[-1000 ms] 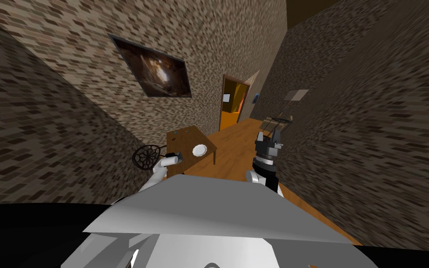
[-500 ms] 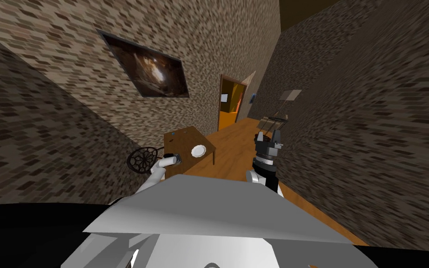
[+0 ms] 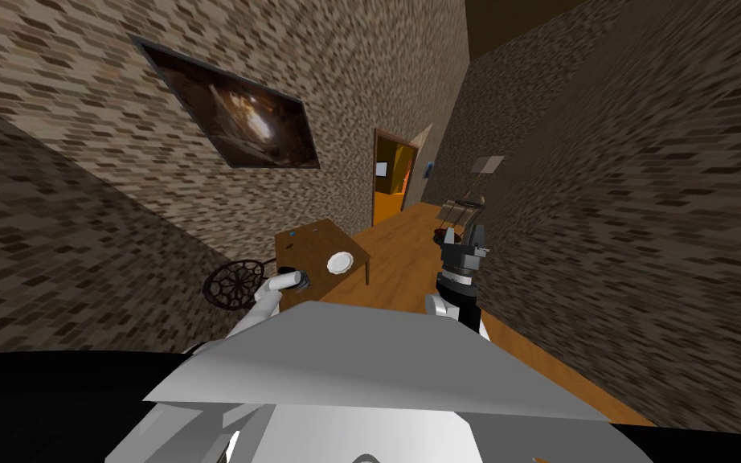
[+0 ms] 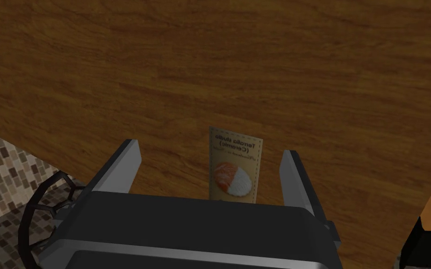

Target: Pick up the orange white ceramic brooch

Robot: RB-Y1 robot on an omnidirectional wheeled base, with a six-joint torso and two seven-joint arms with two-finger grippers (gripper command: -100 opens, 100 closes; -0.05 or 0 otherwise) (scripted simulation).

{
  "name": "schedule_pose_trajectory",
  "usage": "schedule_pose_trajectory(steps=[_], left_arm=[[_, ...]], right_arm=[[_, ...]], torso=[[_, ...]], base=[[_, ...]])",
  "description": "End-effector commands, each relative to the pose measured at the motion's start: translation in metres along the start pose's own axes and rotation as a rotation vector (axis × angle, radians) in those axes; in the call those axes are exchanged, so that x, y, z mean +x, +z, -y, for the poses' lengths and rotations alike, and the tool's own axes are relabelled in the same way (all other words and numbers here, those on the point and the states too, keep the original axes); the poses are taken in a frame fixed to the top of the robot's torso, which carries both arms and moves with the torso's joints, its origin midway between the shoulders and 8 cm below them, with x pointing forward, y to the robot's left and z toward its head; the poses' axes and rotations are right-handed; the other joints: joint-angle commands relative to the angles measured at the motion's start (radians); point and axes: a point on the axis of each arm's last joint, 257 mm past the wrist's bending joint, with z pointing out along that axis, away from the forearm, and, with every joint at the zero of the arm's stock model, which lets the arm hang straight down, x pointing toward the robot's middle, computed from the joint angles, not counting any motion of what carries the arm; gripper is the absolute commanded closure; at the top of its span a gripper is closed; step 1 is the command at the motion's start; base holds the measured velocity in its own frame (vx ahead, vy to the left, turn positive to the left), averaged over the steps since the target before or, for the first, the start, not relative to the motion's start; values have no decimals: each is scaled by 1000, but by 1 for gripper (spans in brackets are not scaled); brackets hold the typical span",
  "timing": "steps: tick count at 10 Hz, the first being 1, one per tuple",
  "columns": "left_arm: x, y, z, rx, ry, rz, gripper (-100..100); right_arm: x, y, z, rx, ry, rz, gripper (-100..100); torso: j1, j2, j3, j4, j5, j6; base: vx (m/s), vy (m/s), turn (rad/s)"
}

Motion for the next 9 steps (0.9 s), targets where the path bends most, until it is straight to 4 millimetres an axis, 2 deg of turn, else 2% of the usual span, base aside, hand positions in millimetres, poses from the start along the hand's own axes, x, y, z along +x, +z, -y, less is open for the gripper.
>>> schedule_pose_trajectory(steps=[1,7,9], left_arm=[[-11,3,-9,-35,-24,20,-100],[-53,0,-40,-170,-130,97,-100],[-56,0,-43,-184,-140,104,-100]], right_arm=[[0,0,0,0,0,0,0],[0,0,0,0,0,0,0],[0,0,0,0,0,0,0]], torso=[[0,0,0,0,0,0],[0,0,0,0,0,-1],[2,-1,0,0,0,0]], base=[[16,36,-78],[4,27,-103],[11,43,-76]])
